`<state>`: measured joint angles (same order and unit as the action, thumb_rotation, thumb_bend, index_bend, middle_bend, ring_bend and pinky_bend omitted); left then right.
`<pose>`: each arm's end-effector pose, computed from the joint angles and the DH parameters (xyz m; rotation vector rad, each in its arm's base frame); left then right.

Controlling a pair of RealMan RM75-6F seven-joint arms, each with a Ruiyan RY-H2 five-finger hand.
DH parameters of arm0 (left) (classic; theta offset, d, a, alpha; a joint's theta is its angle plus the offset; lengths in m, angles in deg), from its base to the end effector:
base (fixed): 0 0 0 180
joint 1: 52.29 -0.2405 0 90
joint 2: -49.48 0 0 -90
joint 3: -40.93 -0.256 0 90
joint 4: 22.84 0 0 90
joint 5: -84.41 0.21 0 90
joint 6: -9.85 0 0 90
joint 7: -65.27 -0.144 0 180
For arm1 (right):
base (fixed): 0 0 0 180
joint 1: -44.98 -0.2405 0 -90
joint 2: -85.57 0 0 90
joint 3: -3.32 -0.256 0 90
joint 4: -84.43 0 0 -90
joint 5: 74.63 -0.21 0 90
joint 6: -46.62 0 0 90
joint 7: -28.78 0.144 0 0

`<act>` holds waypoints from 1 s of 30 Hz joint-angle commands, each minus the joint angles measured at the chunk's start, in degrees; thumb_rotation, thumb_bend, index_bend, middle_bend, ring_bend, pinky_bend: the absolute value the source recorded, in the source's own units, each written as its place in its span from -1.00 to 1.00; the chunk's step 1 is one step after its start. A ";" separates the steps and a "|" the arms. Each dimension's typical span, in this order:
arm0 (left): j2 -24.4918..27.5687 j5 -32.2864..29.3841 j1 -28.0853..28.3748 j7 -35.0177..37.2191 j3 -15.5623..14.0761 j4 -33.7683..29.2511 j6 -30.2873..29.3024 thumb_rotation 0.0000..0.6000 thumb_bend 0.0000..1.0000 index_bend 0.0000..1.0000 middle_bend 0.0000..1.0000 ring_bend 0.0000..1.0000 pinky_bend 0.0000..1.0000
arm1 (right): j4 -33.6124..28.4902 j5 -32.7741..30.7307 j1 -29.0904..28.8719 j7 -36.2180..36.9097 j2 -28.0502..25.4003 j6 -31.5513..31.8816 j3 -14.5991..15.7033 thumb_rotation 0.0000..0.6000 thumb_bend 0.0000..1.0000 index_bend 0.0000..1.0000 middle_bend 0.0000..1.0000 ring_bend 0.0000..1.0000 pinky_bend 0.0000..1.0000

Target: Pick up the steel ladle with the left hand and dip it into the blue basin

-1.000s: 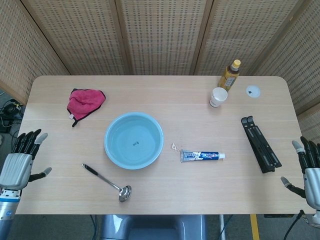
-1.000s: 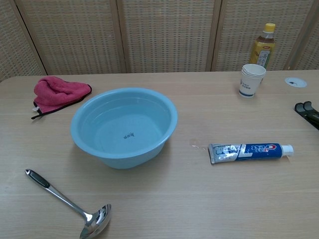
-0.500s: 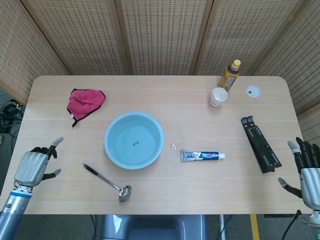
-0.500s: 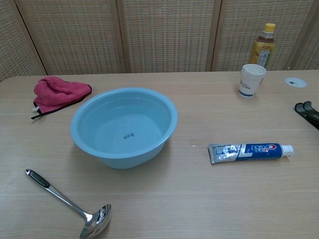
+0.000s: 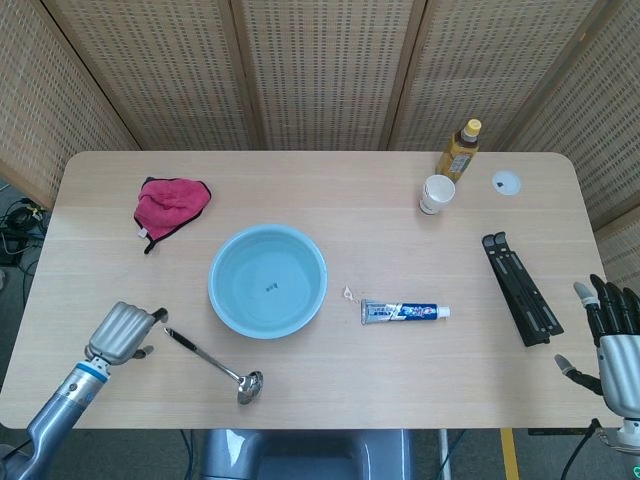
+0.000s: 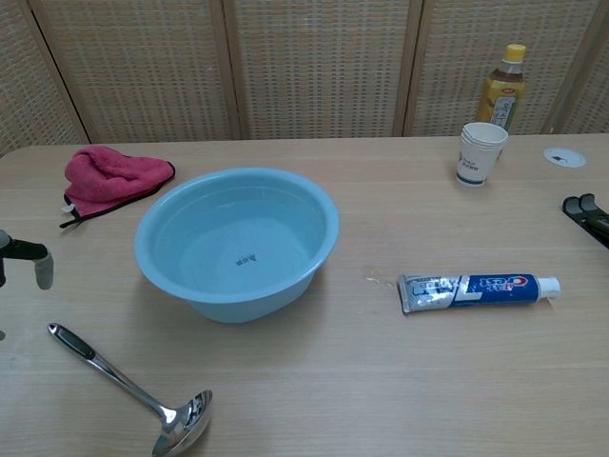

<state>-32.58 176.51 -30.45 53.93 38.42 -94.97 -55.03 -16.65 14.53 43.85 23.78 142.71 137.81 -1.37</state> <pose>-0.2974 0.2472 0.0243 -1.9728 -0.6854 -0.6694 -0.2838 -0.1657 0.1984 1.3429 -0.7724 0.9327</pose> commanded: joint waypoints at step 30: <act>-9.28 2.53 3.85 -3.09 -3.83 7.80 4.21 1.00 -0.24 -0.10 1.00 0.93 1.00 | 0.04 -0.71 -0.30 1.98 -0.68 -1.00 -0.04 1.00 -1.00 -1.00 -1.00 -1.00 -1.00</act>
<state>-41.58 178.81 -26.62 50.72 34.79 -87.49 -50.64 -16.61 13.81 43.55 25.76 142.03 136.80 -1.42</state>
